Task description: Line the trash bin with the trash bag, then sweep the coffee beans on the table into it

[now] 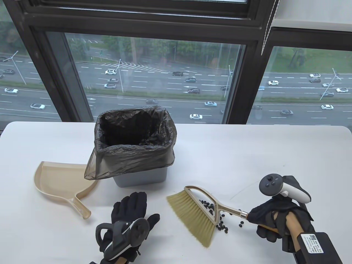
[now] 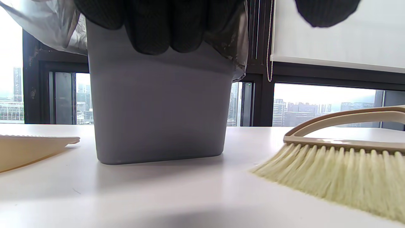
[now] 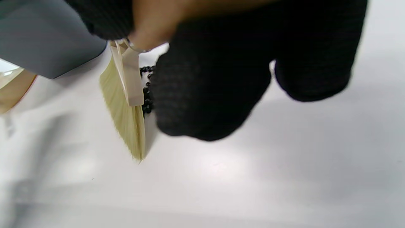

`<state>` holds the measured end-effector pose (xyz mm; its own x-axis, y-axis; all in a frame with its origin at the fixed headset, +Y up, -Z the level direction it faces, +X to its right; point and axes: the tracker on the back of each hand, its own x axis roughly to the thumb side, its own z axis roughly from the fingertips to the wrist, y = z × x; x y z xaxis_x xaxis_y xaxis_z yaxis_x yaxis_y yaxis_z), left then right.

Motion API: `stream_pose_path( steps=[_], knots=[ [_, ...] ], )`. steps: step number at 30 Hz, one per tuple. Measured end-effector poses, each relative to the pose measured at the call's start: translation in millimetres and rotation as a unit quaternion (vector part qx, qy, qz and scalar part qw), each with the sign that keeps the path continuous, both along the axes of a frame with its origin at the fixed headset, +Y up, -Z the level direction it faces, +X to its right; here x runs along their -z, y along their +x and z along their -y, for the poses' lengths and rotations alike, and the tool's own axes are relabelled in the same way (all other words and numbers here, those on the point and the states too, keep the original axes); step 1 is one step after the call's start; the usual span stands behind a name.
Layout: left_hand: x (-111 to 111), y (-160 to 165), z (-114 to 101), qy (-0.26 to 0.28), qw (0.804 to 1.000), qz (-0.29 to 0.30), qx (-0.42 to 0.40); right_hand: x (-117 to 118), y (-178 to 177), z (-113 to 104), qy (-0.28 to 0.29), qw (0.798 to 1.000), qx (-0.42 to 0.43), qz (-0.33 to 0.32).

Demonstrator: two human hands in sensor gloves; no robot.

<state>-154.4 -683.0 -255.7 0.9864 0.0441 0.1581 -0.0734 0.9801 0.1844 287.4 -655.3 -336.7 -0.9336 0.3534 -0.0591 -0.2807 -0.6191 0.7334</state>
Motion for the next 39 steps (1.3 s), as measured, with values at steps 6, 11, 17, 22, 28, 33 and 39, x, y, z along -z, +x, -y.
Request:
stream_pose_path(
  steps=[6, 11, 17, 22, 28, 33, 39],
  knots=[
    [0, 1, 0, -0.004, 1.000, -0.001, 0.002, -3, 50, -8, 0.007, 0.998, -0.021, 0.063],
    [0, 2, 1, -0.008, 1.000, -0.001, 0.007, -7, 76, -21, 0.025, 0.994, -0.036, 0.102],
    [1, 3, 0, -0.007, 1.000, -0.001, 0.011, -15, 82, -36, 0.064, 0.993, 0.025, 0.093],
    [1, 4, 2, -0.013, 1.000, 0.001, 0.013, -19, 55, -72, 0.149, 0.988, 0.006, 0.041],
    [-1, 5, -1, 0.003, 1.000, 0.005, 0.009, -17, 11, -88, 0.300, 0.939, -0.170, -0.015],
    [-1, 5, -1, 0.001, 1.000, 0.005, 0.008, -13, -21, -57, 0.400, 0.858, -0.305, -0.101],
    [-1, 6, 0, 0.008, 1.000, 0.011, 0.007, -3, -34, -20, 0.368, 0.853, -0.332, -0.161]
  ],
)
